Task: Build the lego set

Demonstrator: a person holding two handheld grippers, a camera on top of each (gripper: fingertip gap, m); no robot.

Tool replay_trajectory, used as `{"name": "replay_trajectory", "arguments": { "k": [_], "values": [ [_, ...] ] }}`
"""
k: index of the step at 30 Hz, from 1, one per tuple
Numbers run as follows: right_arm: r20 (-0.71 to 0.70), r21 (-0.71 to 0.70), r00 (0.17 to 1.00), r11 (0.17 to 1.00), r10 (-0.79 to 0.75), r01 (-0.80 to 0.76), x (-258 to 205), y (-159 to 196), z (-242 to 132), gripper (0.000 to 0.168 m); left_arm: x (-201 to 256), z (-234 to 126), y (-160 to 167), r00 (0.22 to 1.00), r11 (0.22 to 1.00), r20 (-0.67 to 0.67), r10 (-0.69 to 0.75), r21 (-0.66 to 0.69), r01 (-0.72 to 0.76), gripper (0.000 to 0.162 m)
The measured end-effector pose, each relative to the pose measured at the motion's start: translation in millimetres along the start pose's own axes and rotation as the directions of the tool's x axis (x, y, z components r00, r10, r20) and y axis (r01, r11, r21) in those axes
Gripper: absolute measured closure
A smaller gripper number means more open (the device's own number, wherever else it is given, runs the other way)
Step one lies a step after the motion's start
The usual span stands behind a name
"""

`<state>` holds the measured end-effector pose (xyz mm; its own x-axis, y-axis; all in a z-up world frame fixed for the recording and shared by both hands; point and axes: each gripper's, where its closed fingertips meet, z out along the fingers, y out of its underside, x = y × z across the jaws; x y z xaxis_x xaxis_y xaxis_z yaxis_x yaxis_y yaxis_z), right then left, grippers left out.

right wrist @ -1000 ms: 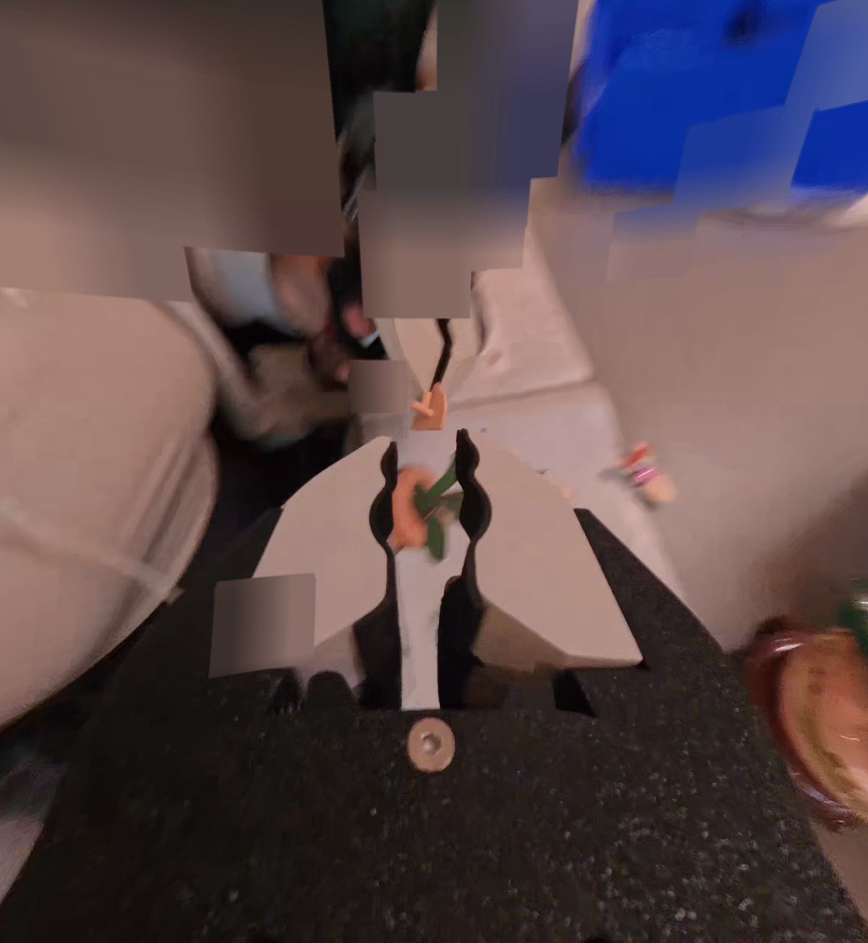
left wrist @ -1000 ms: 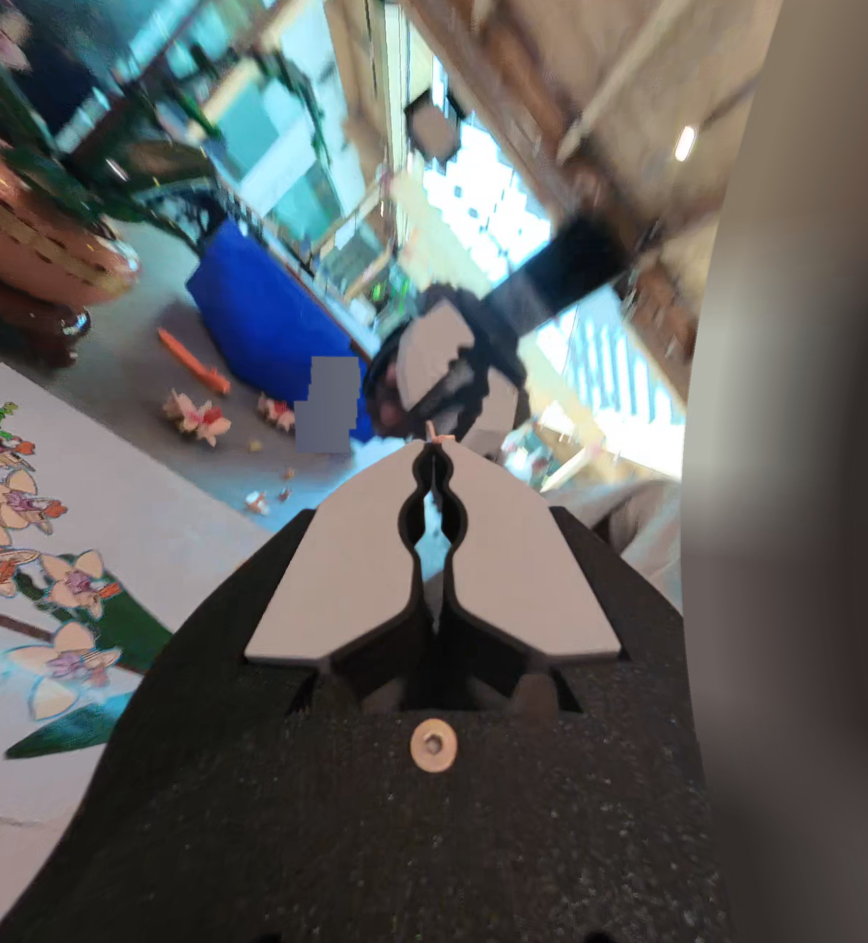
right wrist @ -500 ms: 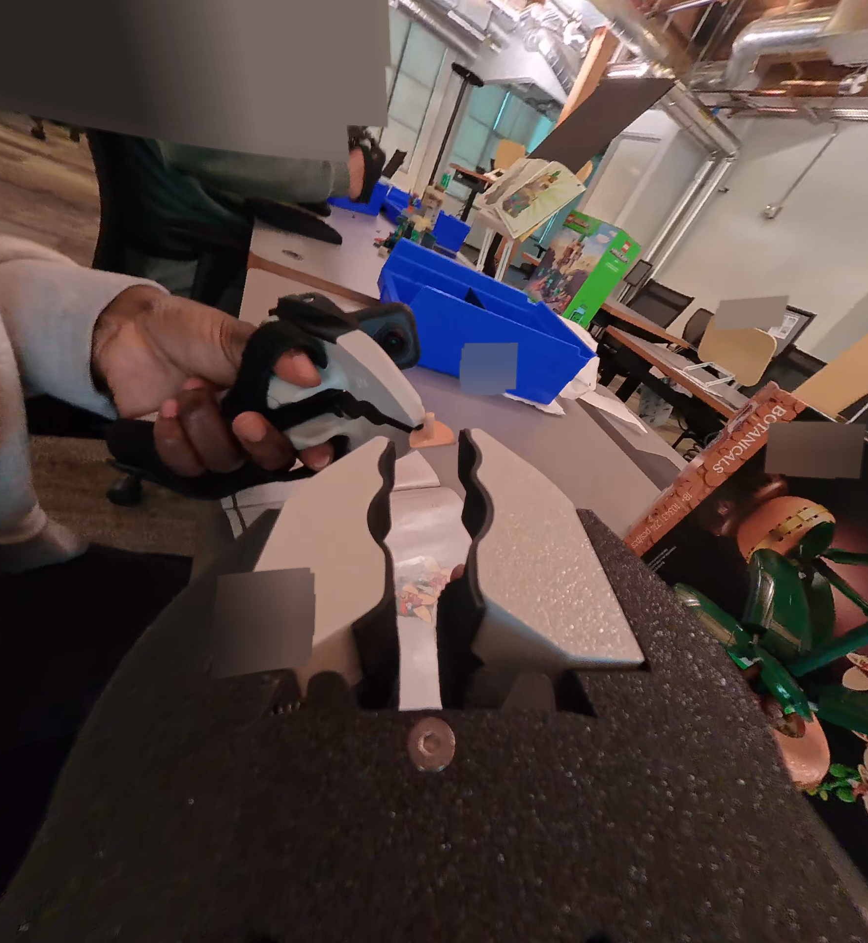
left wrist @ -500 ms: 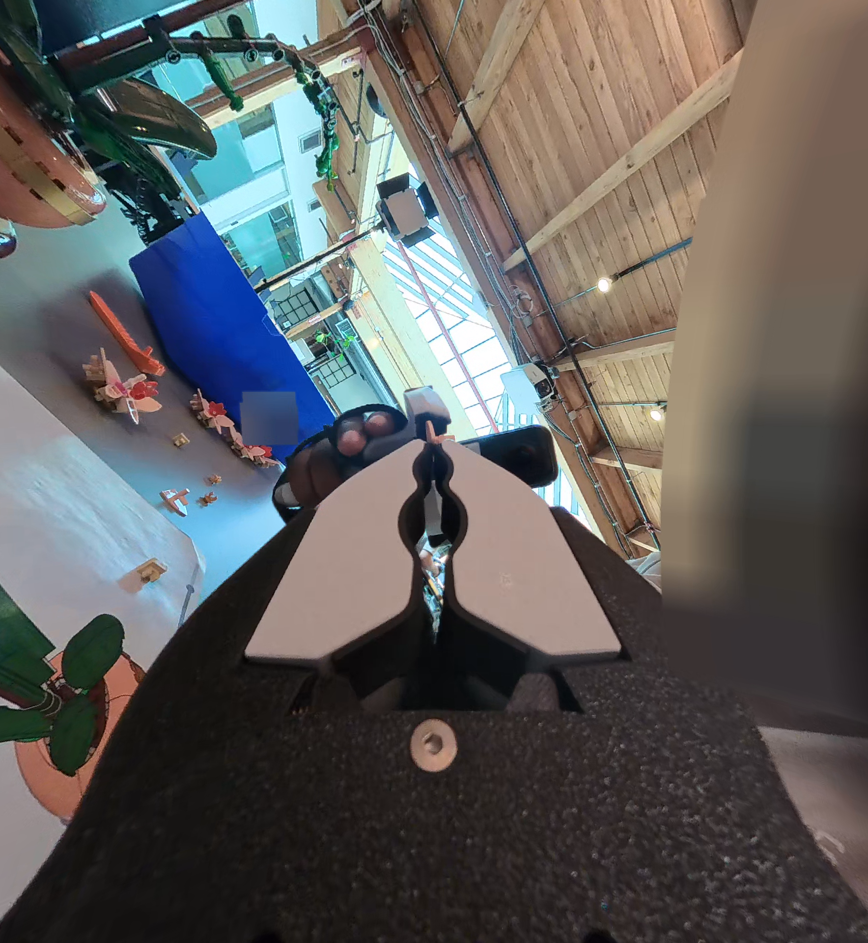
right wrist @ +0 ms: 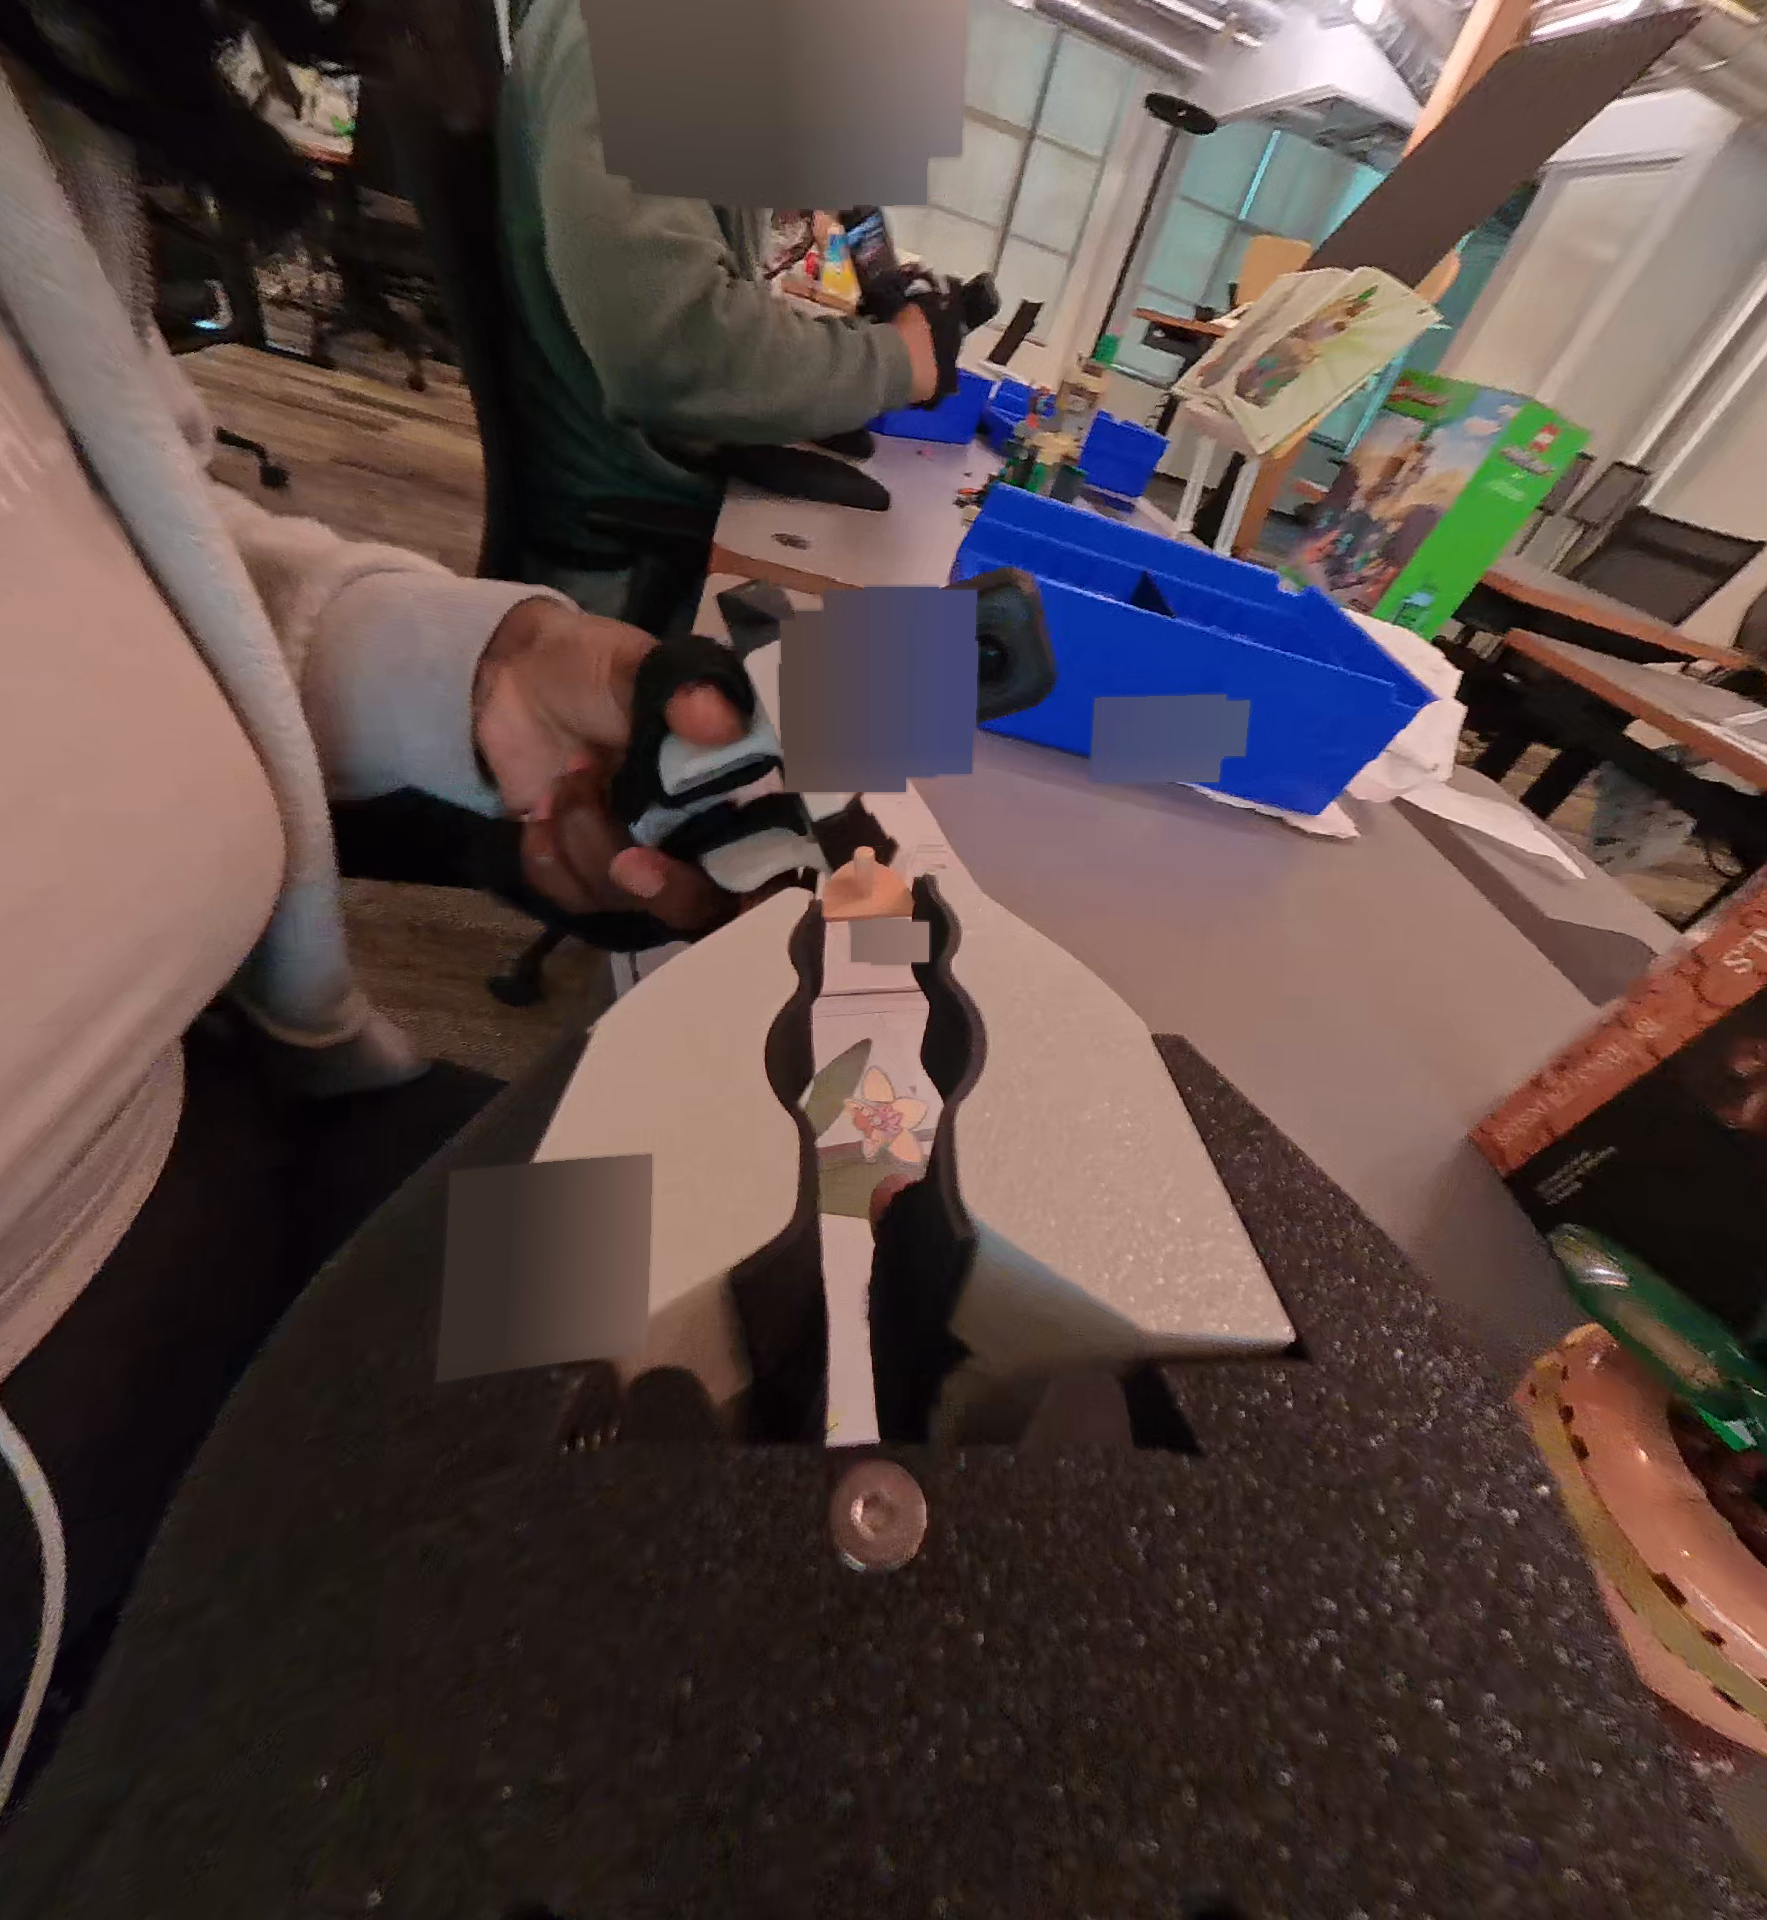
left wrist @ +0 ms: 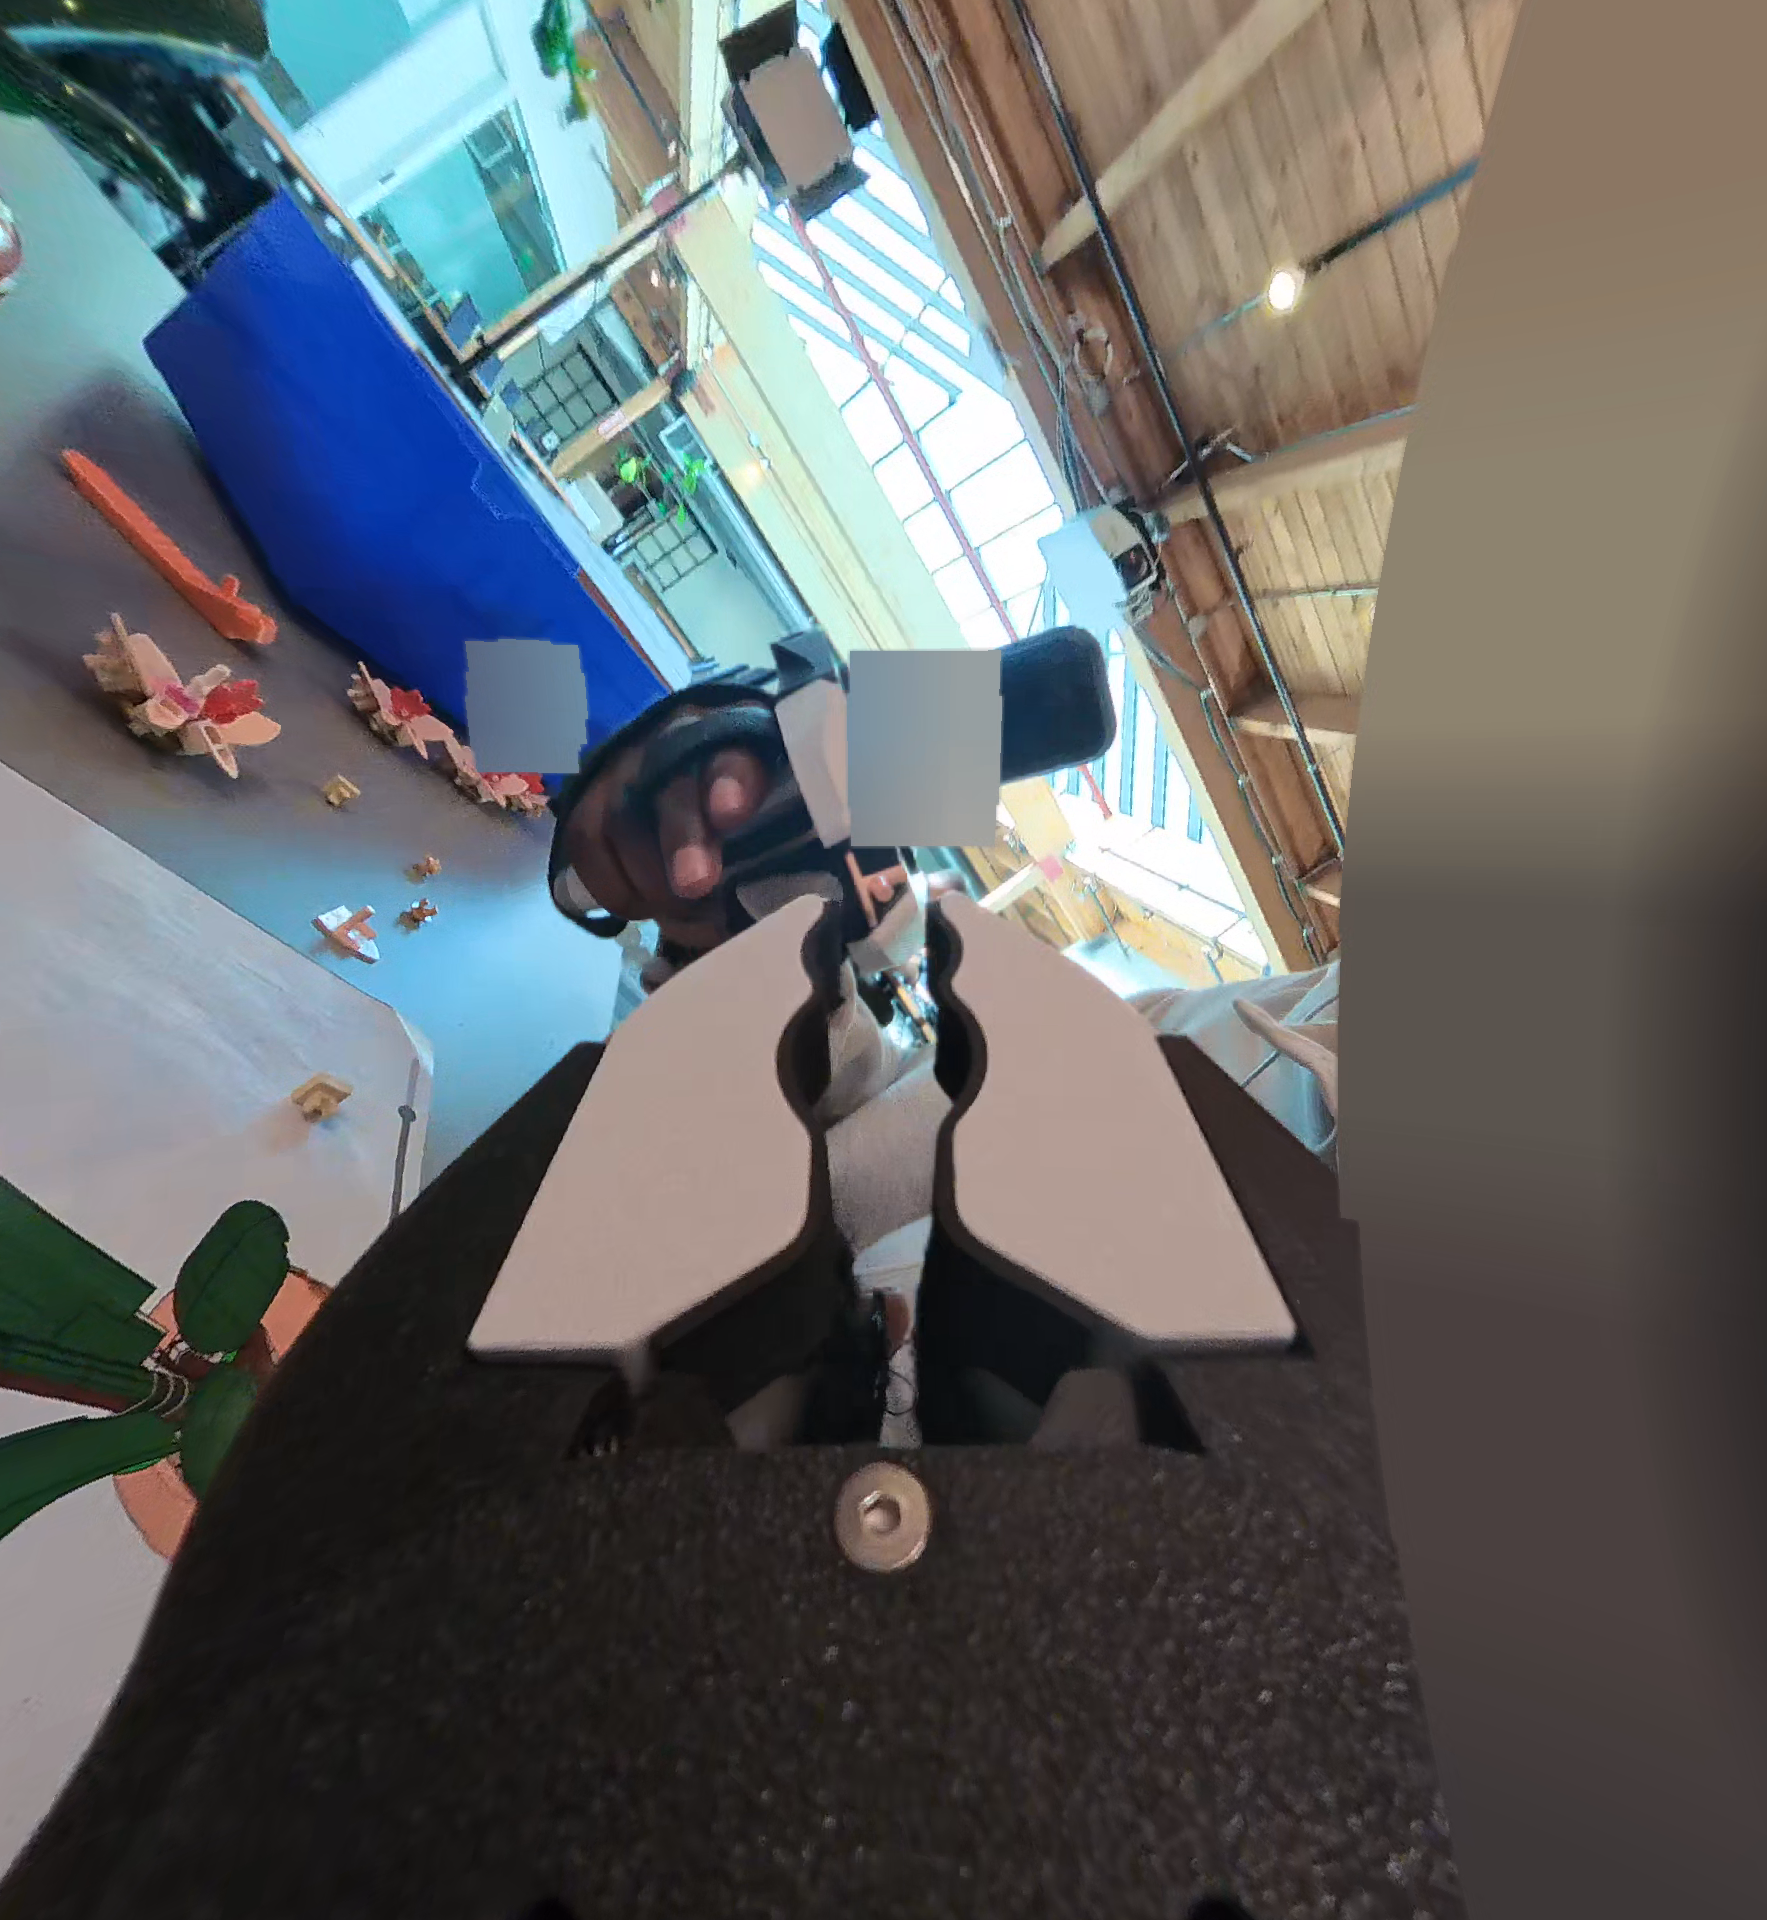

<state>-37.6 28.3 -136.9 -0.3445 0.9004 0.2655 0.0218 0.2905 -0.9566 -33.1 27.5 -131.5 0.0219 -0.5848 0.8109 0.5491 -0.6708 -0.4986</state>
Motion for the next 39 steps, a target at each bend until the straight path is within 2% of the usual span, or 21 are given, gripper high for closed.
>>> {"name": "replay_trajectory", "arguments": {
  "k": [1,5,8,16,18,20,23,27,32,39],
  "values": [
    [0.015,-0.012,1.000,1.000,-0.008,0.008,-1.4,1.2,-0.1,0.152,-0.4,0.5,1.1,1.000,1.000,0.006,0.000,-0.021,0.000,0.147],
    [0.054,-0.054,0.997,0.997,-0.054,0.057,-6.7,5.7,1.2,0.153,-1.4,4.8,9.1,1.000,0.996,-0.005,-0.029,-0.086,0.029,0.147],
    [0.066,-0.069,0.994,0.994,-0.082,0.086,-8.3,6.6,1.5,0.153,-2.9,5.5,11.4,1.000,0.995,-0.008,-0.027,-0.092,0.026,0.156],
    [0.080,-0.086,0.994,0.993,-0.074,0.081,-6.8,10.8,3.4,0.152,-7.0,1.5,11.4,1.000,0.999,0.023,-0.017,-0.036,0.018,0.157],
    [0.051,-0.119,0.997,0.991,-0.062,0.068,-3.1,15.5,-1.4,0.144,-8.6,-4.8,9.6,0.998,0.999,0.044,-0.038,-0.002,0.038,0.157],
    [0.007,-0.209,0.999,0.977,-0.043,0.044,4.1,31.2,-16.3,0.144,-12.9,-17.3,7.7,0.994,0.998,0.092,-0.056,0.037,0.052,0.157],
    [0.016,-0.428,0.994,0.900,0.106,-0.089,-3.0,82.1,-40.6,0.150,-19.3,-35.5,10.1,0.984,0.992,0.145,-0.105,0.083,0.094,0.157],
    [0.021,-0.530,0.992,0.842,0.127,-0.097,-5.9,115.3,-41.9,0.158,-24.8,-42.6,15.5,0.976,0.987,0.161,-0.144,0.091,0.131,0.157],
    [0.107,-0.584,0.988,0.811,0.110,-0.027,-8.0,128.1,-31.6,0.154,-25.0,-36.3,18.4,0.977,0.986,0.144,-0.158,0.075,0.149,0.157],
    [0.327,-0.611,0.937,0.784,0.123,0.111,-6.9,130.9,-32.0,0.153,-26.9,-36.9,20.4,0.975,0.986,0.147,-0.166,0.049,0.160,0.157]
  ]
}}
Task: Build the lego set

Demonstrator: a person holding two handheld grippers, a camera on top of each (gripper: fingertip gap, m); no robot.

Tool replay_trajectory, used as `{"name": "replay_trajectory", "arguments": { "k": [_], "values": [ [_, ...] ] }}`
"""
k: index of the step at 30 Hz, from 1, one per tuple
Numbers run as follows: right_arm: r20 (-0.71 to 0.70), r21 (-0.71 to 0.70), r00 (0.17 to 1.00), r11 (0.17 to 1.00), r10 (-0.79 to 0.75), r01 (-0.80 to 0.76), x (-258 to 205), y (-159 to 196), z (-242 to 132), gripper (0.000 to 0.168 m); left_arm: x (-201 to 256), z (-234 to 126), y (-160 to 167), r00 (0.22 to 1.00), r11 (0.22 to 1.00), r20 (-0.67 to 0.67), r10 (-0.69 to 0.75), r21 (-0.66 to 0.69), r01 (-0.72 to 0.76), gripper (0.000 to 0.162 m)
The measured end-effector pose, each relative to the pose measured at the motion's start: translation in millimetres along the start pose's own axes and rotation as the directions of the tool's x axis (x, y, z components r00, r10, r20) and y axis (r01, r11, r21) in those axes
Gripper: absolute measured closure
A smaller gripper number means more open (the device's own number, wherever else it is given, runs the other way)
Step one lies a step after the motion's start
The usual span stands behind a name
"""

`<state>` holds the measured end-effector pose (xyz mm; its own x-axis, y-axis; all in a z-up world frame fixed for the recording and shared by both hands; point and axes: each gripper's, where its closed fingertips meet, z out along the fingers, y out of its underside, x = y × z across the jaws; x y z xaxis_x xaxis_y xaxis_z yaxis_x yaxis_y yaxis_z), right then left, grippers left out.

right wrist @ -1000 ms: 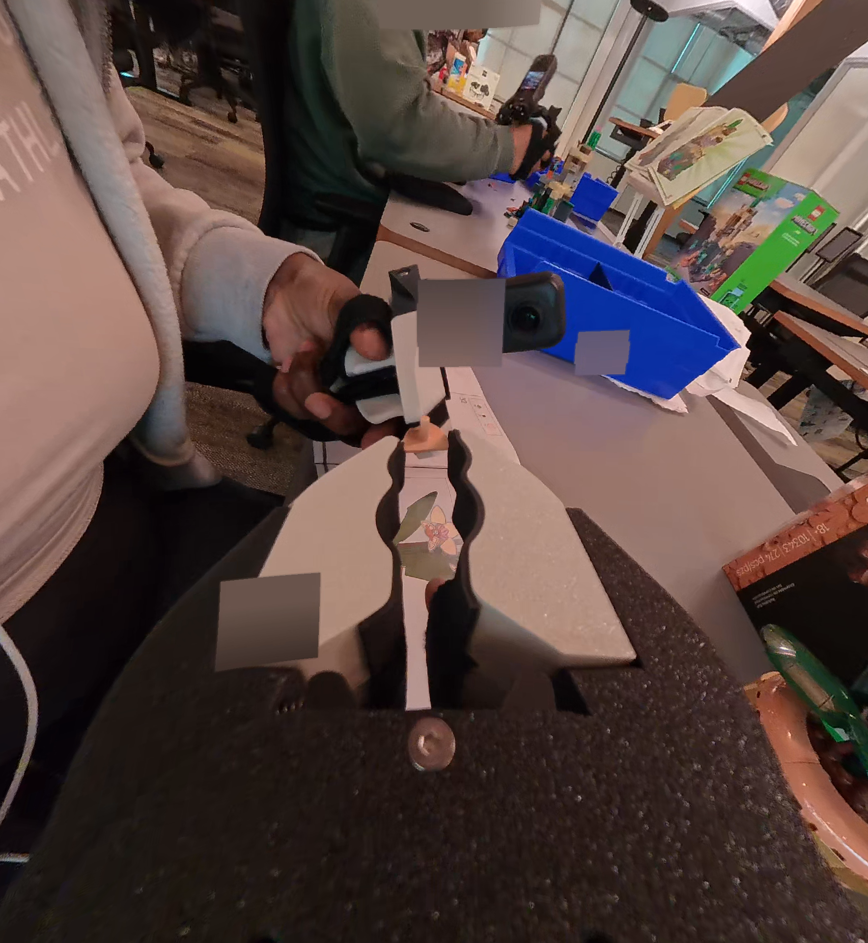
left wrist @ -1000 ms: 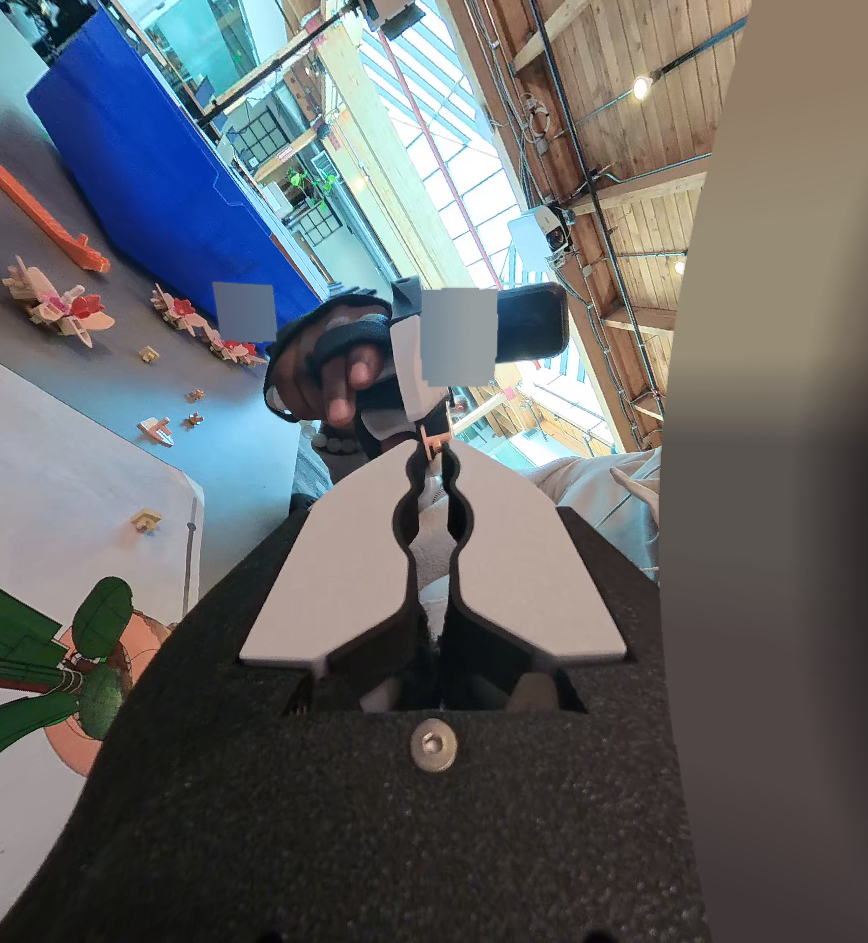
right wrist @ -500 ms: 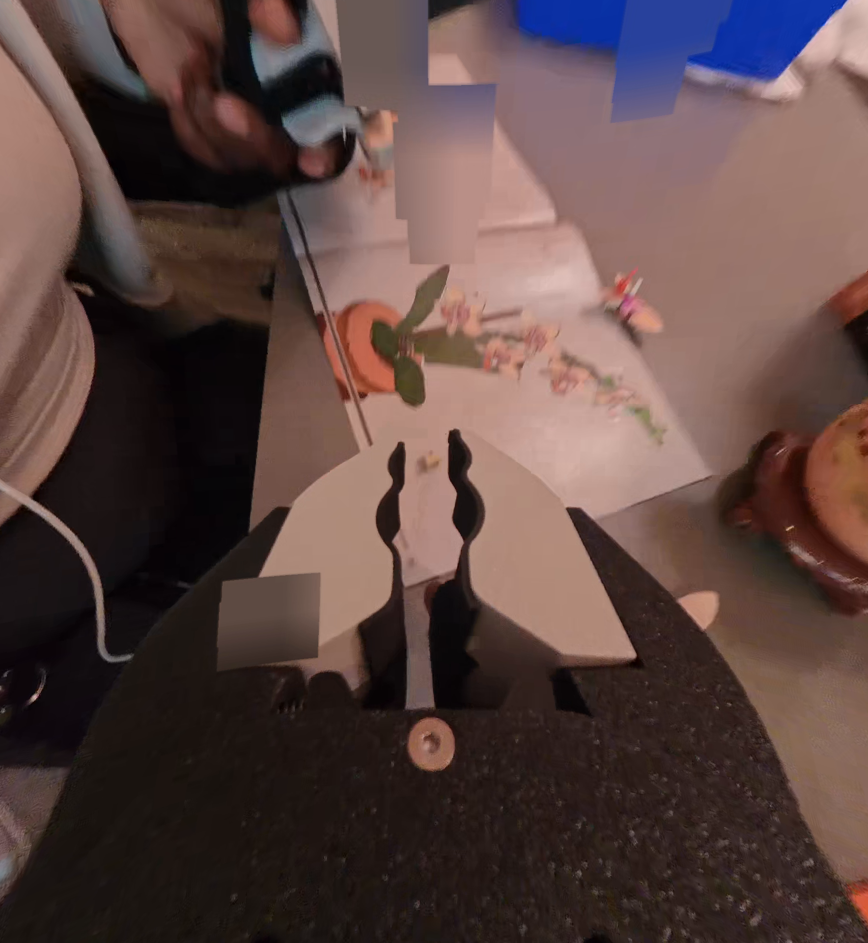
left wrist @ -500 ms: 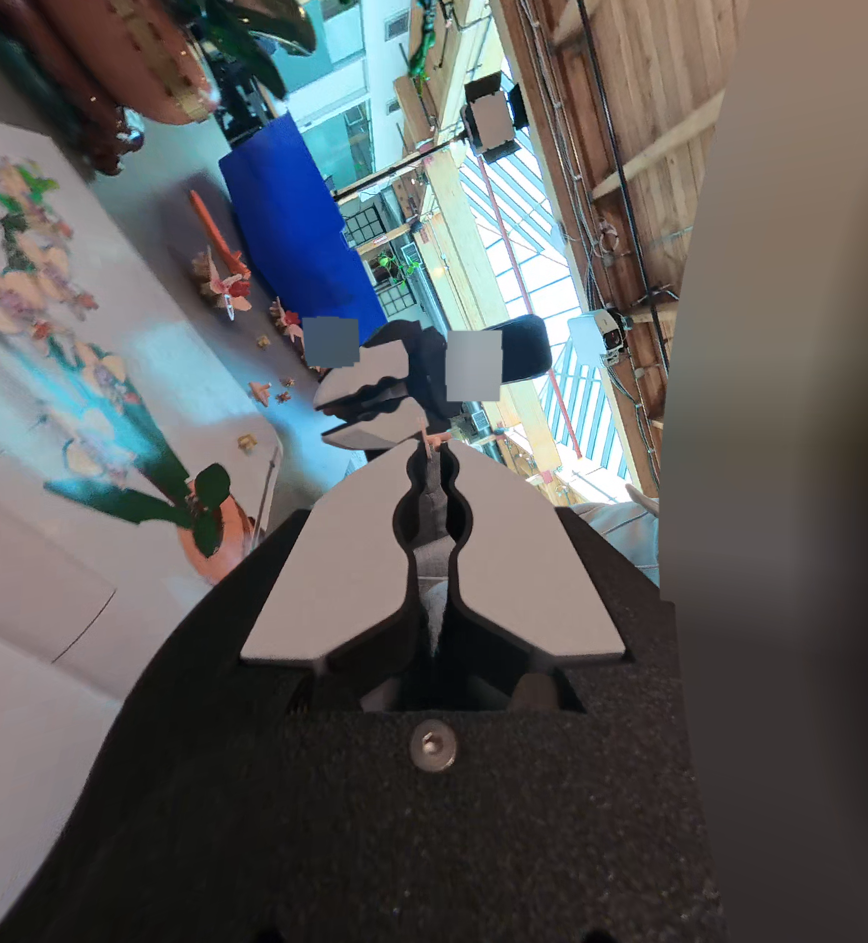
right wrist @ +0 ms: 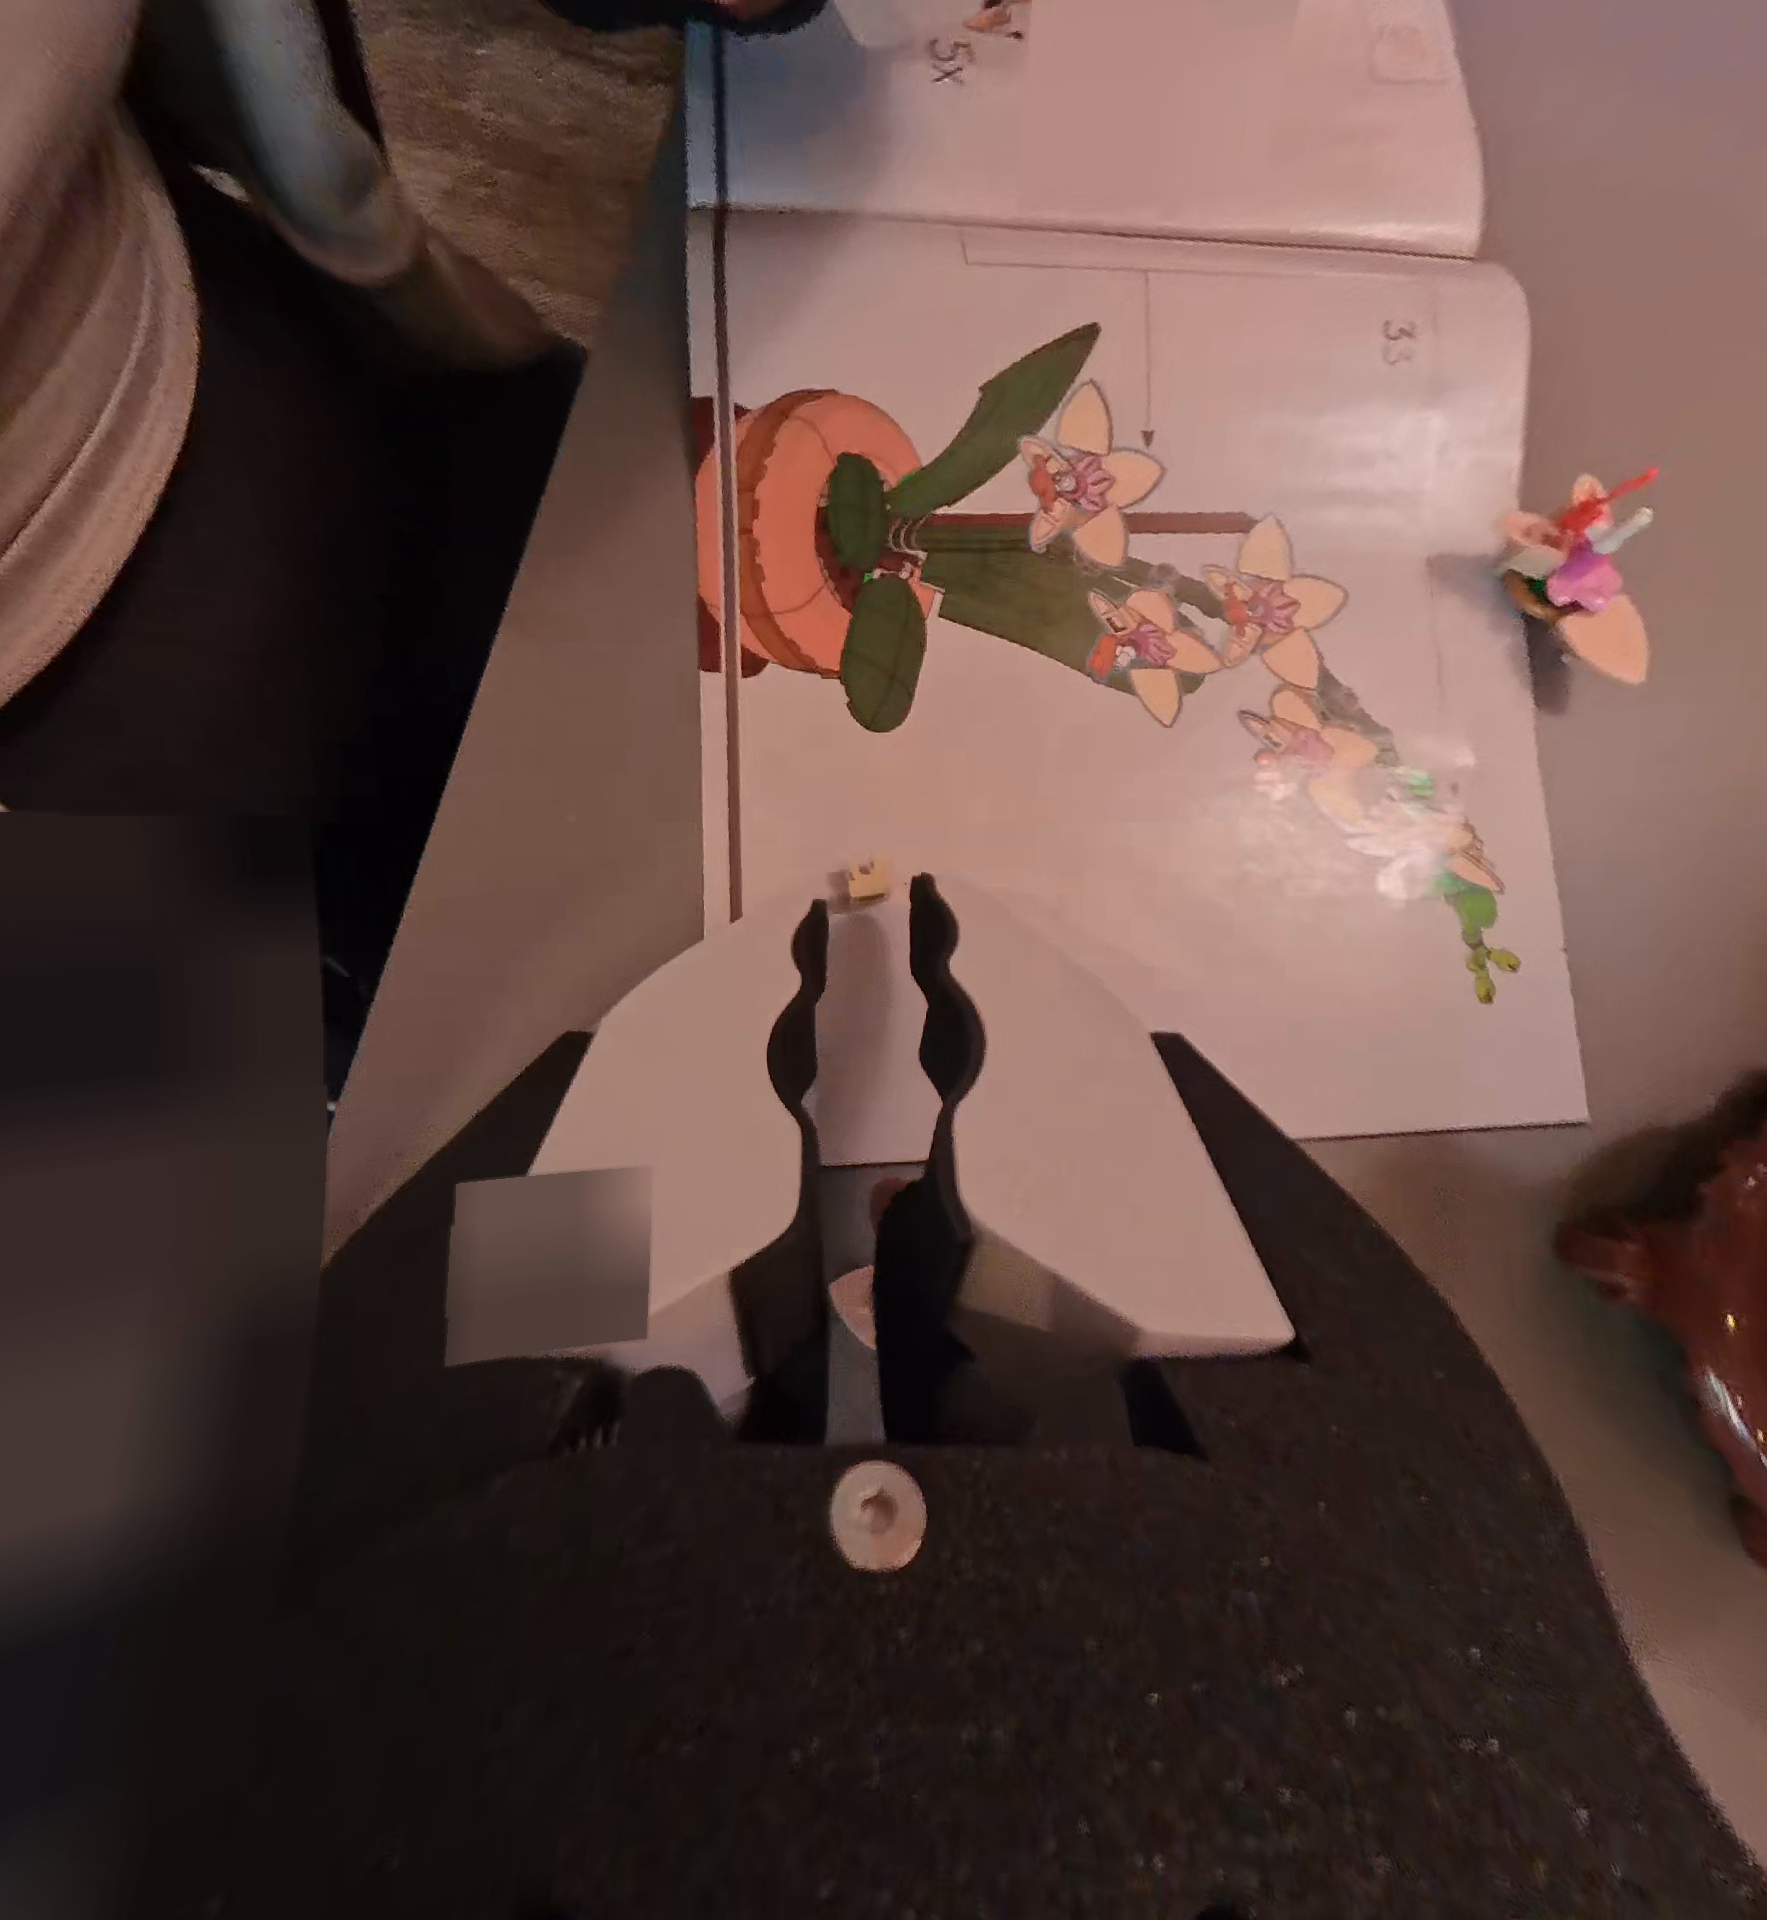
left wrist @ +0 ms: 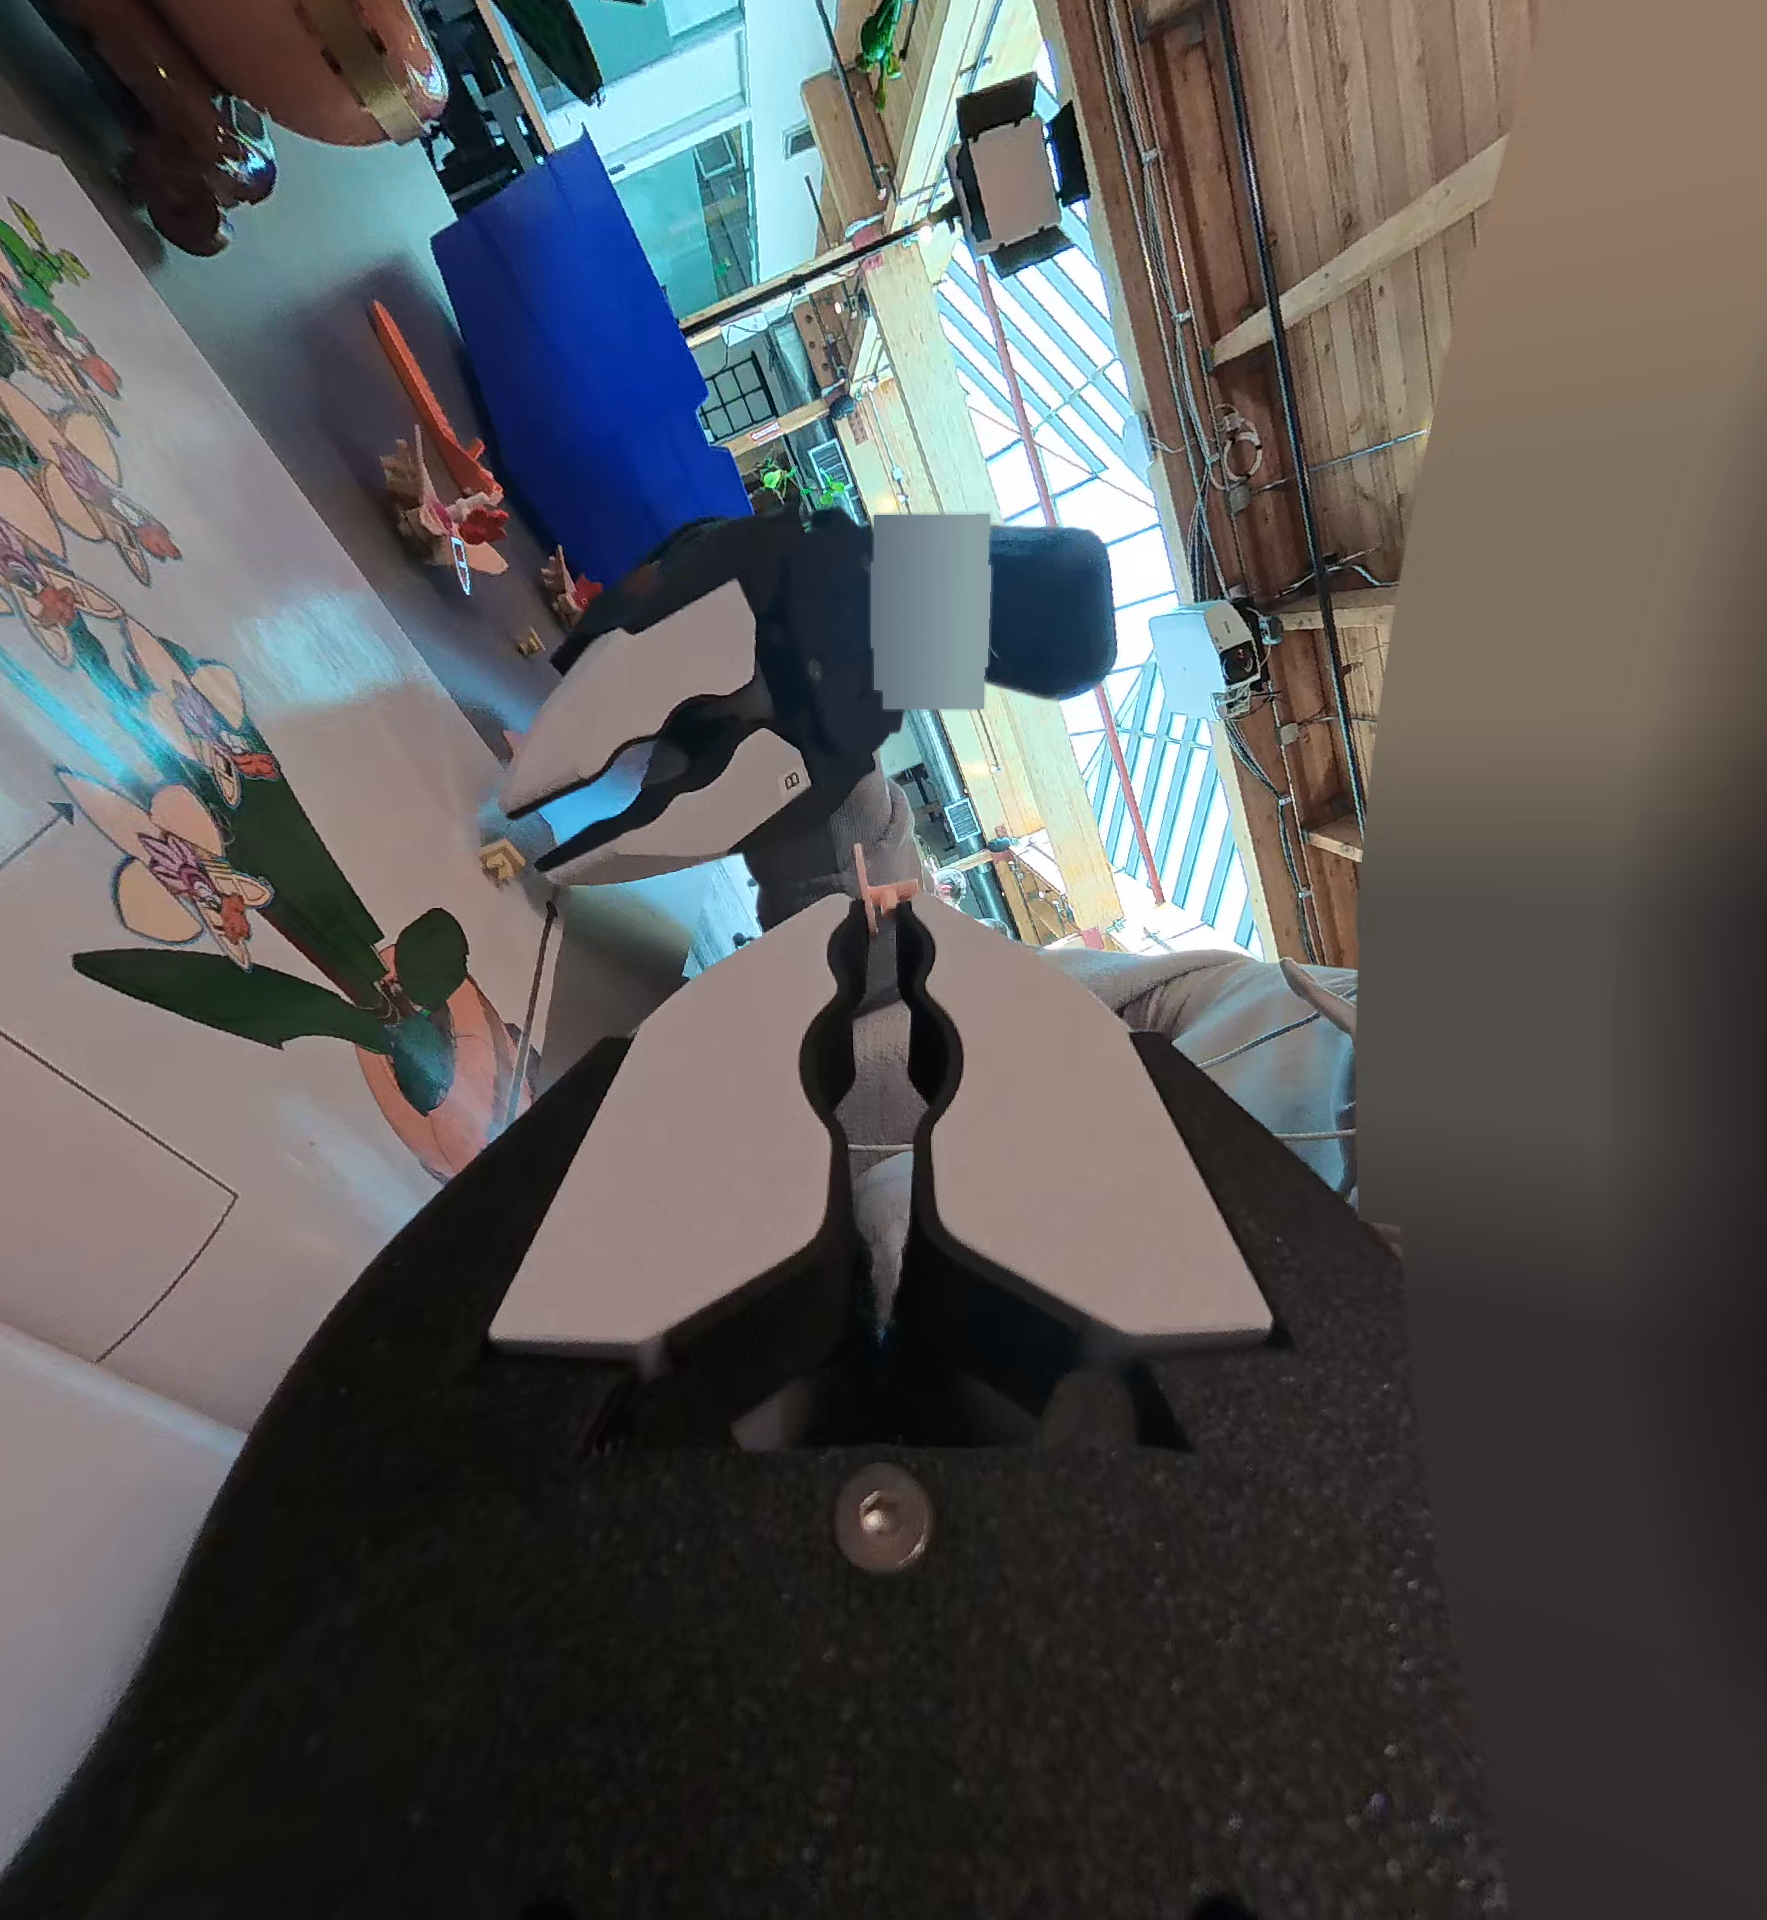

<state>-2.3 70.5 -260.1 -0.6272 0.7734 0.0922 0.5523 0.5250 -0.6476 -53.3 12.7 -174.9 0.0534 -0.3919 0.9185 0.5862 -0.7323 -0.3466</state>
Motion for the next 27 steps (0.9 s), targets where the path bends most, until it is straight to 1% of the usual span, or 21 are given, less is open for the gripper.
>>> {"name": "replay_trajectory", "arguments": {
  "k": [5,7,10,13,16,20,22,24,27],
  "values": [
    [0.092,0.017,0.996,1.000,-0.023,0.022,-0.4,-0.2,3.4,0.154,-0.6,-0.2,0.7,1.000,1.000,-0.006,-0.008,0.008,0.008,0.157],
    [0.095,0.019,0.995,0.999,-0.028,0.026,1.0,1.0,5.1,0.154,-1.6,-0.4,0.3,1.000,1.000,-0.004,-0.013,0.014,0.013,0.157],
    [0.105,0.032,0.994,0.999,-0.018,0.015,0.5,1.6,8.0,0.160,-4.3,-0.4,-1.0,1.000,1.000,0.010,-0.015,0.026,0.015,0.157],
    [0.104,0.052,0.995,0.999,-0.007,0.002,-2.1,-0.1,8.9,0.161,-11.6,-2.7,-5.5,0.998,0.998,0.059,-0.018,0.066,0.014,0.157],
    [0.039,0.106,0.999,0.994,0.037,-0.041,0.6,-11.4,3.7,0.161,-23.1,-5.9,-6.2,0.988,0.994,0.148,-0.039,0.111,0.022,0.158],
    [-0.068,0.233,0.994,0.970,0.084,-0.066,-2.0,-54.5,-6.7,0.162,-31.2,-5.1,5.0,0.974,0.990,0.204,-0.098,0.118,0.075,0.158],
    [-0.121,0.249,0.991,0.968,0.063,-0.031,-5.7,-68.6,-4.0,0.162,-35.9,-4.2,13.1,0.968,0.989,0.216,-0.128,0.106,0.107,0.158],
    [-0.142,0.270,0.989,0.963,0.050,-0.010,-10.1,-77.7,1.7,0.162,-38.5,-2.9,19.4,0.966,0.988,0.216,-0.144,0.090,0.127,0.158],
    [-0.160,0.253,0.987,0.967,0.027,0.015,-12.5,-75.9,10.1,0.162,-38.2,-1.7,21.4,0.967,0.990,0.218,-0.132,0.076,0.118,0.158]
  ]
}}
